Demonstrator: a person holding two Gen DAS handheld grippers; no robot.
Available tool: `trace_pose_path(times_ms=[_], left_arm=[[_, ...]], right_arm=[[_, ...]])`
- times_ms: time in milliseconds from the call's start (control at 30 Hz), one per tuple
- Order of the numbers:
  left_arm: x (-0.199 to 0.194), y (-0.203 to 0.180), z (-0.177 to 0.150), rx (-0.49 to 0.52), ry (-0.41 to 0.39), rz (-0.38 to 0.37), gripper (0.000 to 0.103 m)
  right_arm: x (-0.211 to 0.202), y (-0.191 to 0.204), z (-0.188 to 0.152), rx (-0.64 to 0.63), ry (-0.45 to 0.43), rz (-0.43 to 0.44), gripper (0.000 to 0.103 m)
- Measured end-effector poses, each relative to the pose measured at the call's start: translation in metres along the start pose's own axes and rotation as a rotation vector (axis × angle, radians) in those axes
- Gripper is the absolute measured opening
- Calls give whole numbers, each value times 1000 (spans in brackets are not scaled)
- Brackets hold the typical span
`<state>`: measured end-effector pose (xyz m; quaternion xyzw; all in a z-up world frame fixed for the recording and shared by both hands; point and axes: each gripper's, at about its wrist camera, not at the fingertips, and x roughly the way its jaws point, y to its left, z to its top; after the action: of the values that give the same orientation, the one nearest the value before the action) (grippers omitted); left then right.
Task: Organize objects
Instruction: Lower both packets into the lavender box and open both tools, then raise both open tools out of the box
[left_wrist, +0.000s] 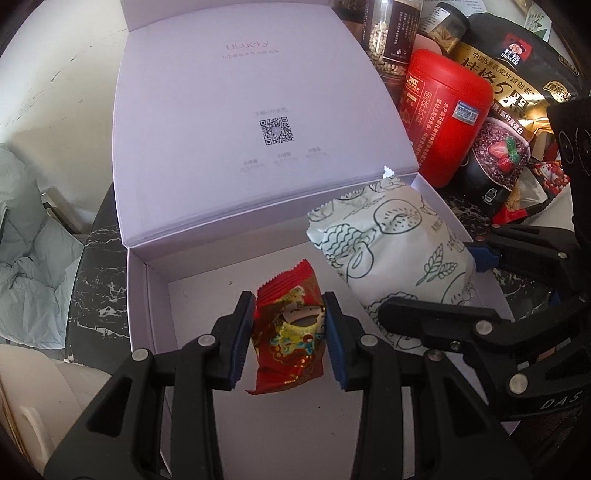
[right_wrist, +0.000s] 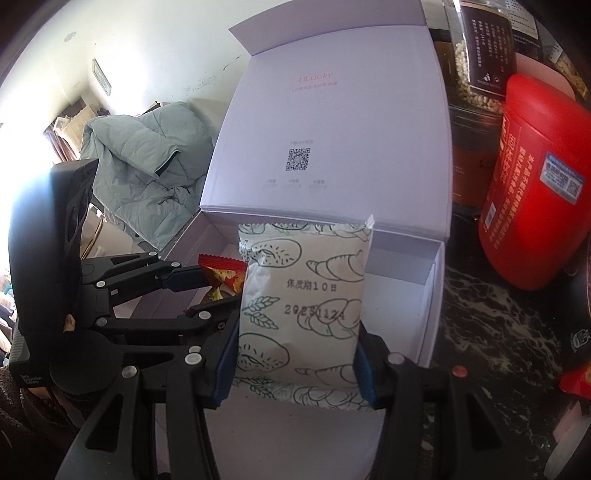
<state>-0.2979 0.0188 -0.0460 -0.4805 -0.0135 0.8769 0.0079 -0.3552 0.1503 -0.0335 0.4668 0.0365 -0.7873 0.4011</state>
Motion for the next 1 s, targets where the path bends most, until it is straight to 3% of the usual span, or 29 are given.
trace_pose_path(times_ms=[433, 700, 800, 1000], left_arm=[[2, -6, -1, -5, 13, 8, 36], [-8, -10, 1, -19, -4, 4, 53], [-15, -14, 2, -20, -19, 5, 55], [-36, -4, 0, -14, -53, 15, 62]], right_arm=[[-1, -1, 3, 19, -12, -20, 56], [-23, 2, 6, 19, -33, -91, 61], [-33, 4, 8, 17, -45, -153, 62], [-55, 8, 10, 25, -85, -186, 67]])
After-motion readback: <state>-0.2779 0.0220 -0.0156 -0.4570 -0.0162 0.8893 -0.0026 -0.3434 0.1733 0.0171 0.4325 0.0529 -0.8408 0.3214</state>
